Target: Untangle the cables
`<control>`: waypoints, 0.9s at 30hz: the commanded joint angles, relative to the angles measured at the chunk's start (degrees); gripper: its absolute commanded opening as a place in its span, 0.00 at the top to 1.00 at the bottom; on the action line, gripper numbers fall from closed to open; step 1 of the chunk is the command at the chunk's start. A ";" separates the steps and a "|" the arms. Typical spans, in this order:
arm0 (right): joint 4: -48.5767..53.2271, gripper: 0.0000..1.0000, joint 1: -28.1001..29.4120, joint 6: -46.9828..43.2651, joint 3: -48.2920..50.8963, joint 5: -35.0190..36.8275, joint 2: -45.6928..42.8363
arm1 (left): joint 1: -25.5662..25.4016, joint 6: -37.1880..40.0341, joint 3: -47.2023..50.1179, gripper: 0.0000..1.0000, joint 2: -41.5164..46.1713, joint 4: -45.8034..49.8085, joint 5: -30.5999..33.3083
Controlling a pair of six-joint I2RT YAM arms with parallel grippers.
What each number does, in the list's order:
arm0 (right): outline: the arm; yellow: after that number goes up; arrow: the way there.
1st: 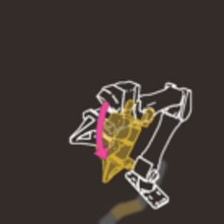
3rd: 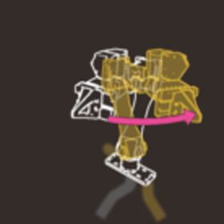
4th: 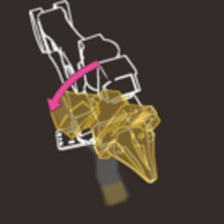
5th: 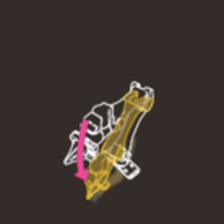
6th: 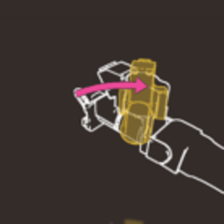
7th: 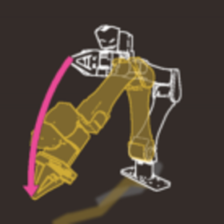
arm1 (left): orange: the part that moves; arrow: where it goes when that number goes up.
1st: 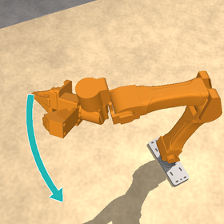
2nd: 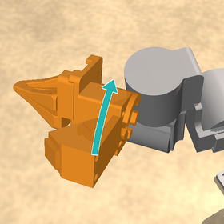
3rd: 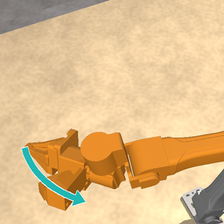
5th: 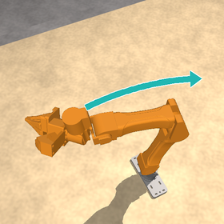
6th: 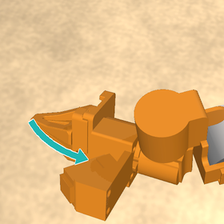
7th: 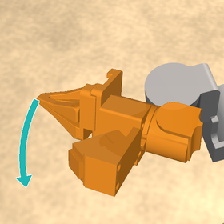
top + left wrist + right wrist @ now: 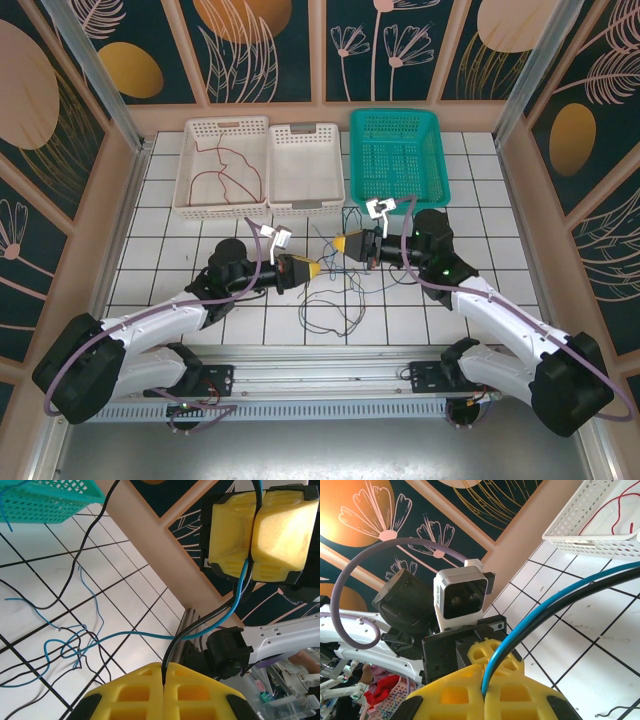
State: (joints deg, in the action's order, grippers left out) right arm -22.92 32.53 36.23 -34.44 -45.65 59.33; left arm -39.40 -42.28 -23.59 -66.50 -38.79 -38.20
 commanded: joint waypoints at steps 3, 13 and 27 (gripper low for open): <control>1.94 0.93 -0.70 -3.12 0.76 3.20 0.39 | -0.33 -0.08 0.57 1.00 2.30 -1.79 3.00; 2.09 0.61 -0.86 -5.24 5.31 3.98 0.65 | -0.28 -1.64 0.32 1.00 3.74 0.06 7.94; -5.86 0.48 4.20 -8.40 11.45 10.68 1.61 | -0.28 -3.24 -0.51 1.00 2.63 -0.46 8.29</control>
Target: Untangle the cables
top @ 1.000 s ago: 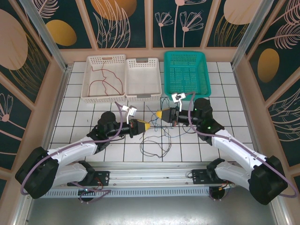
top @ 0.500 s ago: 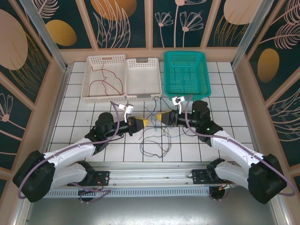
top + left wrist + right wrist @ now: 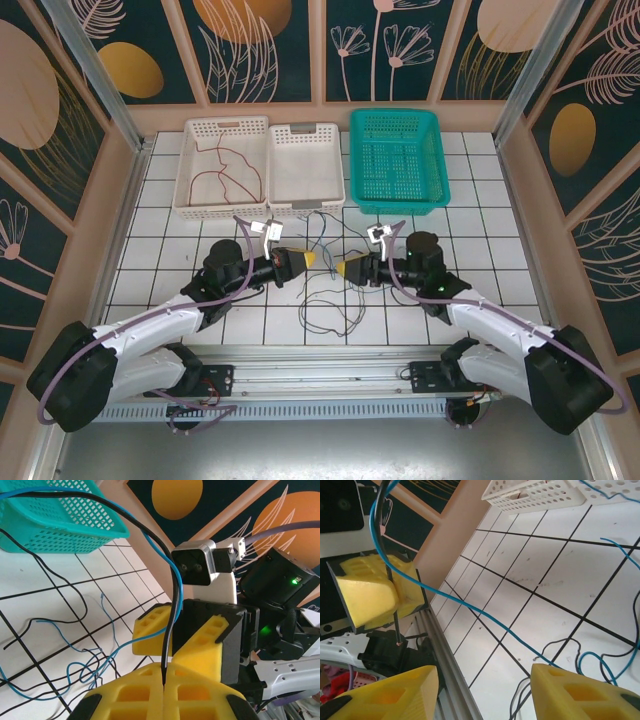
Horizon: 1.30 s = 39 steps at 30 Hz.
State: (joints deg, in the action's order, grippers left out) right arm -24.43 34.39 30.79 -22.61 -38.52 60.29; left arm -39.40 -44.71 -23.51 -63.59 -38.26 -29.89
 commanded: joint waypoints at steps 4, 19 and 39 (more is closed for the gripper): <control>-3.32 0.47 5.83 -5.56 -2.56 10.98 3.43 | -0.33 -1.44 -0.51 1.00 -0.64 -1.42 -0.33; -10.69 0.48 7.86 -5.74 -4.72 19.26 13.33 | -0.30 -2.58 0.48 1.00 -0.30 -2.91 -0.57; -2.52 1.00 7.98 -3.52 -2.92 30.45 11.26 | -0.28 -2.55 0.88 1.00 3.73 -0.06 -0.15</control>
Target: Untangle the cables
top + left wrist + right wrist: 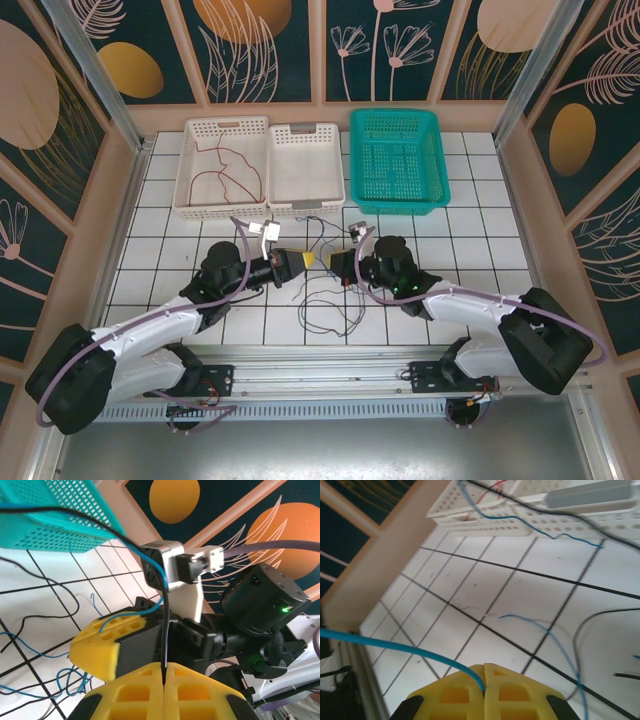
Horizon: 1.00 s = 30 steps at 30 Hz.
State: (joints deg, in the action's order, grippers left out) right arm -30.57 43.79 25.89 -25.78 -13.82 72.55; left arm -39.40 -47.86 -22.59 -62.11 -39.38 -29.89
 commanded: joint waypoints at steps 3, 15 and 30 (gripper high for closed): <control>3.94 1.00 -5.51 5.30 2.91 6.64 -1.47 | -0.33 1.46 -0.35 1.00 4.39 4.39 0.09; 9.58 1.00 -16.55 11.82 9.20 11.24 -5.50 | -0.32 8.86 -7.05 1.00 16.28 26.11 6.49; 10.46 1.00 -28.10 16.78 14.26 9.96 -2.71 | -0.33 18.57 -29.29 1.00 24.74 51.33 20.00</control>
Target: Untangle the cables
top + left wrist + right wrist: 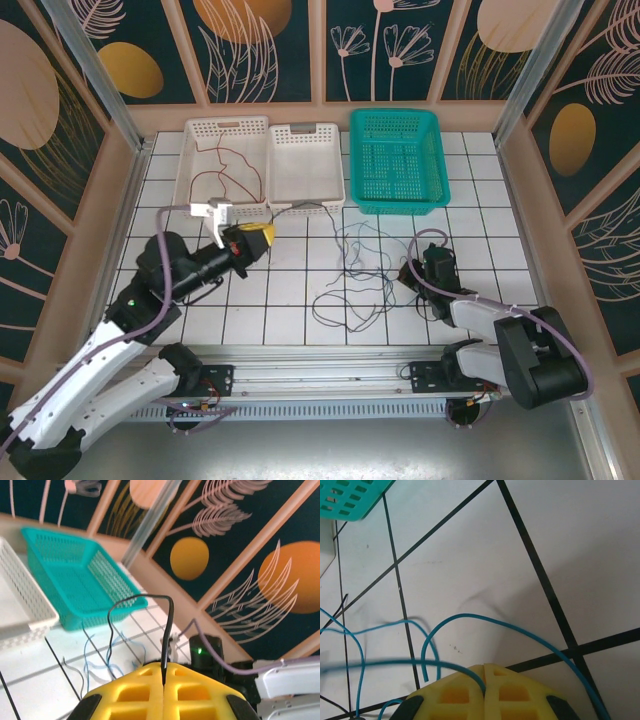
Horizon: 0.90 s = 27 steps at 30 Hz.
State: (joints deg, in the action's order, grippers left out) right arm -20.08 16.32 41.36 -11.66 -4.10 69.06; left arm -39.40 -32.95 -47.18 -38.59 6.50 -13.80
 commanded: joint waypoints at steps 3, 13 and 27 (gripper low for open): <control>-0.35 1.00 -0.84 1.43 0.10 0.06 1.67 | -0.31 5.24 -9.53 1.00 1.50 7.97 5.33; -1.01 1.00 -0.94 1.42 0.48 0.10 1.42 | -0.31 8.82 -18.77 1.00 -1.69 9.61 6.79; -5.04 1.00 -1.02 0.68 2.37 -3.40 -0.73 | -0.30 16.98 -30.62 1.00 -15.90 3.52 8.22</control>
State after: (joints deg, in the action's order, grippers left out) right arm -22.83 15.73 42.35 -10.33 -5.65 69.60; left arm -39.40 -19.29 -75.44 -51.66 13.52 -6.50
